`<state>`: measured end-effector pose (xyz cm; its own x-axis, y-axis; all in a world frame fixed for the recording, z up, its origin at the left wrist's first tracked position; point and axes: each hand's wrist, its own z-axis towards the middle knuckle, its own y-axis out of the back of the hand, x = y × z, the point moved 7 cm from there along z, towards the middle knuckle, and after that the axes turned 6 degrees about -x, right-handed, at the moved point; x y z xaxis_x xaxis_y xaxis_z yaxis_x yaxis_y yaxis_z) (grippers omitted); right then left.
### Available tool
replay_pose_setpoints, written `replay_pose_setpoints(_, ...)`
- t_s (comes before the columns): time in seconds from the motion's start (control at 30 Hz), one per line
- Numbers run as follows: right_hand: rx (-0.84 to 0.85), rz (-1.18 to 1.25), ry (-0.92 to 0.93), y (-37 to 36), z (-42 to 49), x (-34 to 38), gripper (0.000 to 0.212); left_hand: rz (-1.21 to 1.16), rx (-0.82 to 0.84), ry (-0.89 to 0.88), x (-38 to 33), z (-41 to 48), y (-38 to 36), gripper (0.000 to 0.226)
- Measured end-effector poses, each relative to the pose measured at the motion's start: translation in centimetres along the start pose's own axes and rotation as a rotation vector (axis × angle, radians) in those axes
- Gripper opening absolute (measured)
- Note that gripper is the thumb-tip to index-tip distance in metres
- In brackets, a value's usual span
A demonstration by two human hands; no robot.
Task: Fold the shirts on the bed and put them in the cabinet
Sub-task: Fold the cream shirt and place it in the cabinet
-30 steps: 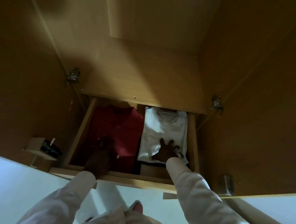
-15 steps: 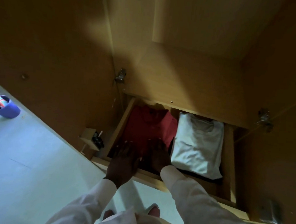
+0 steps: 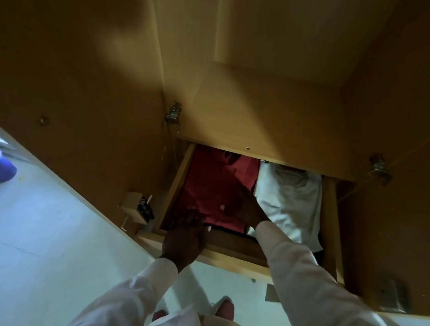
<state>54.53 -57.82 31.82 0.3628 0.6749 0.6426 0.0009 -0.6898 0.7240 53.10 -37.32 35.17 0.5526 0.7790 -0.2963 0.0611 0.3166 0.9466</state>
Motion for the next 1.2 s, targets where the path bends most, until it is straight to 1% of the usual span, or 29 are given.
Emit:
replay_pose_setpoints(0.03,-0.065,0.137,-0.028,1.0,-0.8,-0.3,0.088,0.005,0.001,-0.004,0.0,0.2,0.2,0.04)
replay_pose_setpoints(0.1,-0.209,0.309,-0.07,3.8,-3.9,-0.4,0.07,-0.017,0.002,-0.01,-0.1,0.6,0.3,0.04)
replay_pose_setpoints(0.2,-0.421,0.399,-0.124,8.3,-8.8,-0.8,0.062,-0.098,0.049,-0.026,0.1,1.8,-0.1,0.046)
replay_pose_setpoints(0.27,-0.513,0.432,-0.162,10.3,-12.1,-1.9,0.049,-0.169,0.041,-0.043,0.3,3.1,-0.2,0.048)
replay_pose_setpoints(0.3,-0.548,0.465,-0.199,11.3,-14.1,-2.3,0.039,-0.218,0.03,-0.052,0.2,3.8,-0.1,0.049)
replay_pose_setpoints(0.37,-0.545,0.502,-0.343,11.9,-16.6,-4.2,0.016,-0.355,-0.013,-0.056,-0.3,4.5,0.6,0.041)
replay_pose_setpoints(0.4,-0.51,0.534,-0.418,11.7,-17.8,-4.9,0.011,-0.444,-0.018,-0.05,-0.9,4.3,1.3,0.031)
replay_pose_setpoints(0.43,-0.446,0.59,-0.505,11.1,-19.2,-5.3,0.012,-0.531,0.011,-0.03,-1.4,3.8,1.6,0.019)
replay_pose_setpoints(0.47,-0.352,0.612,-0.607,10.1,-20.4,-5.8,0.013,-0.607,0.09,-0.015,-2.1,3.0,1.7,0.009)
replay_pose_setpoints(0.5,-0.27,0.619,-0.693,9.0,-21.6,-6.1,0.014,-0.668,0.231,0.024,-2.7,1.9,1.3,0.006)
replay_pose_setpoints(0.53,-0.223,0.623,-0.762,7.9,-22.4,-6.9,0.013,-0.729,0.409,0.081,-3.3,0.5,0.8,0.012)
replay_pose_setpoints(0.6,-0.283,0.691,-0.812,6.5,-23.2,-7.9,0.018,-0.833,0.751,0.265,-3.6,-2.4,-0.6,0.032)
replay_pose_setpoints(0.63,-0.34,0.745,-0.821,6.0,-23.1,-8.2,0.021,-0.92,0.842,0.373,-3.6,-3.4,-1.0,0.038)
replay_pose_setpoints(0.67,-0.394,0.81,-0.834,5.4,-22.7,-8.6,0.02,-1.026,0.851,0.467,-3.5,-3.7,-1.1,0.039)
replay_pose_setpoints(0.7,-0.434,0.876,-0.841,5.1,-22.2,-8.6,0.016,-1.122,0.817,0.55,-3.3,-3.4,-1.3,0.037)
replay_pose_setpoints(0.77,-0.449,0.912,-0.846,5.0,-21.1,-8.5,0.01,-1.257,0.748,0.671,-3.1,-2.5,-1.4,0.029)
replay_pose_setpoints(0.83,-0.433,0.895,-0.848,5.2,-20.3,-8.9,0.009,-1.292,0.737,0.707,-3.3,-1.6,-1.5,0.025)
replay_pose_setpoints(0.9,-0.415,0.885,-0.846,5.8,-19.8,-9.6,0.013,-1.276,0.733,0.705,-3.6,-0.6,-1.5,0.022)
replay_pose_setpoints(1.03,-0.339,0.863,-0.844,7.4,-17.1,-10.9,0.033,-1.268,0.693,0.738,-4.2,1.8,-1.8,0.018)
replay_pose_setpoints(1.2,-0.312,0.871,-0.807,9.2,-13.6,-10.6,0.031,-1.351,0.573,0.804,-4.6,5.8,-2.8,0.01)
